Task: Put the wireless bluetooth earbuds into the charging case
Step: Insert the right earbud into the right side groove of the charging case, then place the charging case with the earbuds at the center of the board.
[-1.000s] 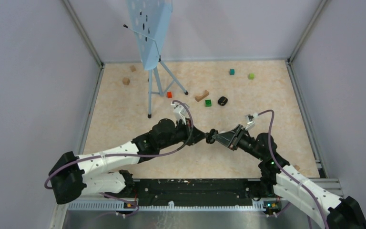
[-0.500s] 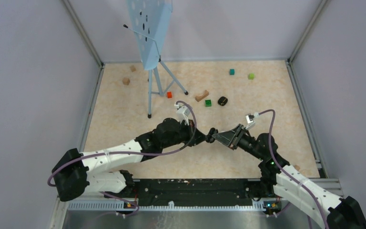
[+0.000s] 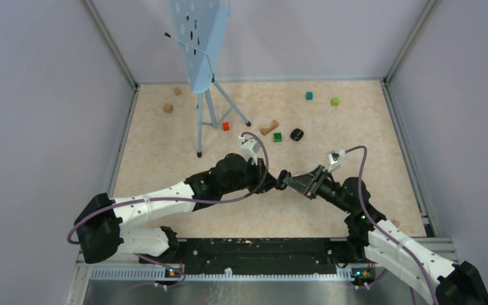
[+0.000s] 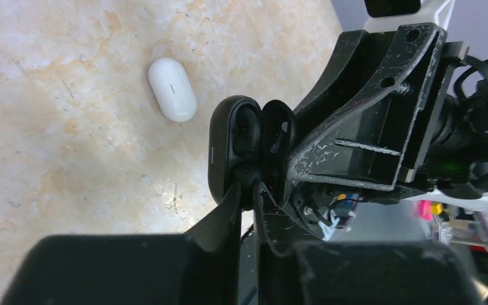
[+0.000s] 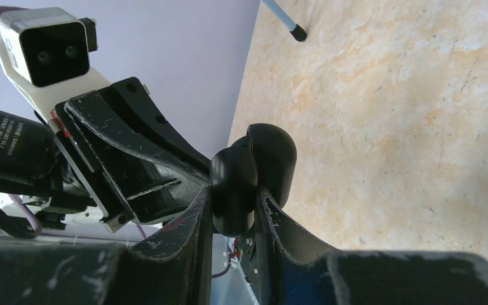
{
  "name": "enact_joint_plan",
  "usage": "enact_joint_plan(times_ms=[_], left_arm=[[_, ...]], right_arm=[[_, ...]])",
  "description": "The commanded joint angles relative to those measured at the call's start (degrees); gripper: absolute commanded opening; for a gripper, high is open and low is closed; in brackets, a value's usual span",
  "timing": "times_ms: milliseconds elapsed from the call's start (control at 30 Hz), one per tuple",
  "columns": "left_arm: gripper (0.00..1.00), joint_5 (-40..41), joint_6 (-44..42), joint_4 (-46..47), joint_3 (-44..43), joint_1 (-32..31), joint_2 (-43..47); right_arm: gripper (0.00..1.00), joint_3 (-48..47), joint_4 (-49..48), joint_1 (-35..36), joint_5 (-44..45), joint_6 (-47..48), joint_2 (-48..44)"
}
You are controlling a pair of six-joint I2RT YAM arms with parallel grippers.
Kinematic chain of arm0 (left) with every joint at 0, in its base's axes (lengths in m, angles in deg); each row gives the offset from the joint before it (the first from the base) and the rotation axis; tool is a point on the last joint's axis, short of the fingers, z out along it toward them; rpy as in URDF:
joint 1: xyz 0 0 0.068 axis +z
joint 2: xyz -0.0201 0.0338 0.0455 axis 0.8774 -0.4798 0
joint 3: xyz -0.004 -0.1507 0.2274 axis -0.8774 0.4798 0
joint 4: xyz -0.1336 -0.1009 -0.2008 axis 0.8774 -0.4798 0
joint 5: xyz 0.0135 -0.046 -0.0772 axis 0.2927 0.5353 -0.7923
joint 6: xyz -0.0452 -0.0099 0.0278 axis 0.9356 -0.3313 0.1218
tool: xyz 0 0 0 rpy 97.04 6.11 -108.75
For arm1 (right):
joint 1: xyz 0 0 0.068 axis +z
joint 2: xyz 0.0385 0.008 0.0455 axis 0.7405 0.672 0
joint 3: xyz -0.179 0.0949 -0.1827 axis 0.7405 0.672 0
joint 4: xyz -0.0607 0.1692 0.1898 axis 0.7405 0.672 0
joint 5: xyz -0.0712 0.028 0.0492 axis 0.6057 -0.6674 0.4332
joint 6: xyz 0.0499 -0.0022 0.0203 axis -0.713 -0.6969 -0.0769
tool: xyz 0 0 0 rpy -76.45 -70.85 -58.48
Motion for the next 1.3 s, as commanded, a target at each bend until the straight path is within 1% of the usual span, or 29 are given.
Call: enact_joint_plan(times_ms=[0,33,133,333,467,600,800,900,1000,1100,1200,1267], left_arm=[[0.22,-0.3,-2.2,-5.4,-5.9,-0.7,-2.6],[0.24,-0.4,-2.3,-6.2,-6.6,-0.7,-2.9],[0.28,0.4,-2.3,-6.4,-7.3,-0.9,-2.4],[0.31,1.5,-4.8,-9.0,-7.2,-1.0,-0.1],[0.33,1.6,-6.2,-10.6,-7.9,-1.0,-0.2],[0.39,1.8,-6.8,-10.8,-7.9,-1.0,0.5],[0.46,2.8,-7.7,-10.7,-7.9,-1.0,2.9],[0.51,3.4,-8.6,-11.5,-8.7,-1.0,5.6],[0.56,5.3,-10.0,-13.0,-9.5,-1.0,8.5],[0.57,8.7,-11.4,-16.1,-10.4,-0.9,11.6],[0.58,14.2,-12.7,-20.0,-10.6,-0.3,15.1],[0.58,16.5,-12.7,-22.2,-10.3,0.9,17.0]], right_arm=[[0.00,-3.1,-4.2,0.5,-0.3,-0.1,-0.1],[0.00,-3.1,-4.2,0.5,-0.3,-0.1,-0.1],[0.00,-3.0,-4.1,0.5,-0.3,-0.1,-0.1],[0.00,-2.9,-3.7,0.5,-0.4,0.0,-0.3],[0.00,-2.9,-3.9,0.5,-0.3,-0.1,-0.3],[0.00,-2.9,-3.8,0.5,-0.3,-0.1,-0.4],[0.00,-2.9,-3.3,0.5,-0.2,-0.1,-0.6],[0.00,-3.3,-1.1,0.5,0.0,0.8,-1.0],[0.00,-4.1,3.9,0.5,0.9,2.3,-1.4],[0.00,-5.4,5.1,0.1,0.1,3.5,2.9],[0.00,-9.1,3.7,-0.2,-3.4,6.6,12.7],[0.00,-12.8,2.2,-1.5,-6.4,9.0,19.0]])
